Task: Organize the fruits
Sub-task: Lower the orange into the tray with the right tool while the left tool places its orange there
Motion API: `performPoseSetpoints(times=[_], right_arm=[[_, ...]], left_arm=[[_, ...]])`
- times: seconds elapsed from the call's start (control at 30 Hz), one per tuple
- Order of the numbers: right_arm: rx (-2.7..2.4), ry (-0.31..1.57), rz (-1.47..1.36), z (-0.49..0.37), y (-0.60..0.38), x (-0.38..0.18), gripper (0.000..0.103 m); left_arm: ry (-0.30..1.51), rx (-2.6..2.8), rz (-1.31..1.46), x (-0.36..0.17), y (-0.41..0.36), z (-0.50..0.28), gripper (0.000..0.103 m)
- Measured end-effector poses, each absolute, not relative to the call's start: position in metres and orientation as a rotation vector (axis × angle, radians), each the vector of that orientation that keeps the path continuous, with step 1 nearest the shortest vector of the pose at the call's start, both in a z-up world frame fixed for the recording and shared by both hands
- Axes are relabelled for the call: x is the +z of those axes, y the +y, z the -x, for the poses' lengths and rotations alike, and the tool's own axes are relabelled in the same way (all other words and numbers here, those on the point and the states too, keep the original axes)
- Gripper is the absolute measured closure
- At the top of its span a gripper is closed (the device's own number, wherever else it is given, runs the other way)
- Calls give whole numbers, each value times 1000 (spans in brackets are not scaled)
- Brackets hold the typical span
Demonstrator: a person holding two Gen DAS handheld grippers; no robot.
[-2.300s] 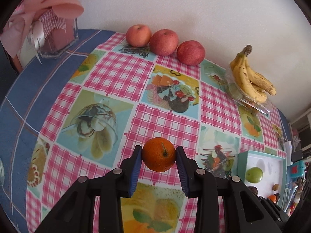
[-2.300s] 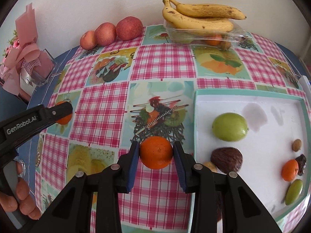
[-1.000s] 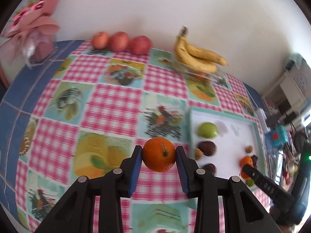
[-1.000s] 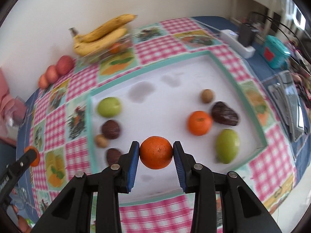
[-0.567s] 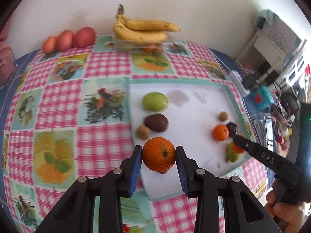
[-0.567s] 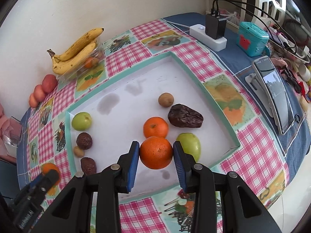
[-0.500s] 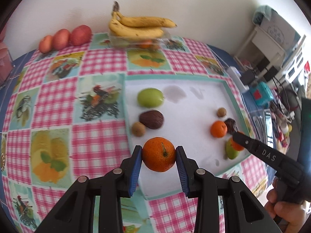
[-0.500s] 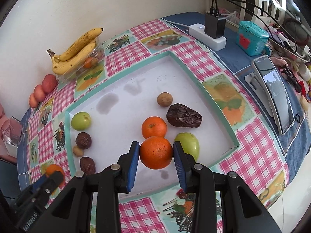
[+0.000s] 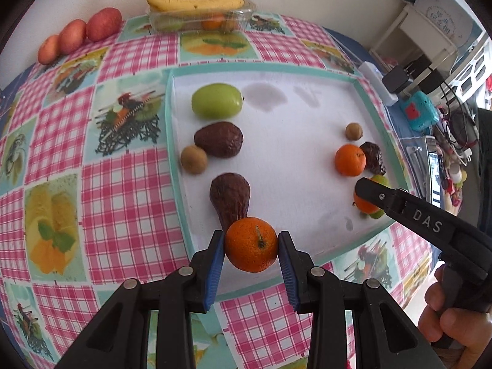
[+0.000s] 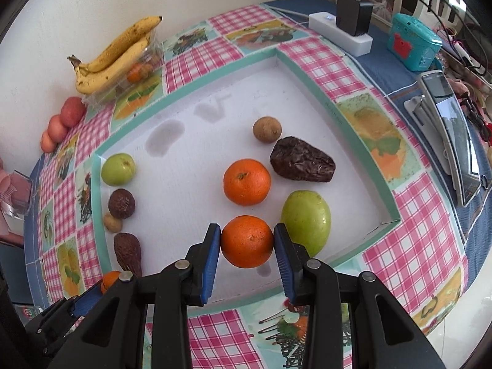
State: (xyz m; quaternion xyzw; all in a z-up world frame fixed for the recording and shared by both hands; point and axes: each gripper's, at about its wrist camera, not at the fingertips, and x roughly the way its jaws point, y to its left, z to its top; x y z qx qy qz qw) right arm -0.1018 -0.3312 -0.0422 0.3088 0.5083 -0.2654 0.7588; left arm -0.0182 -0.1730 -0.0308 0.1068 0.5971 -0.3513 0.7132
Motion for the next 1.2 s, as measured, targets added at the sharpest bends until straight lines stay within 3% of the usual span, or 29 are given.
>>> performPoseSetpoints(times=[0.63, 1.2], right_arm=[[-582, 1173, -656, 91, -328, -58, 66], [-596, 1182, -637, 87, -327, -57, 66]], left_arm=[[1400, -759, -307, -63, -189, 22, 66], [1391, -755, -296, -55, -178, 20, 64]])
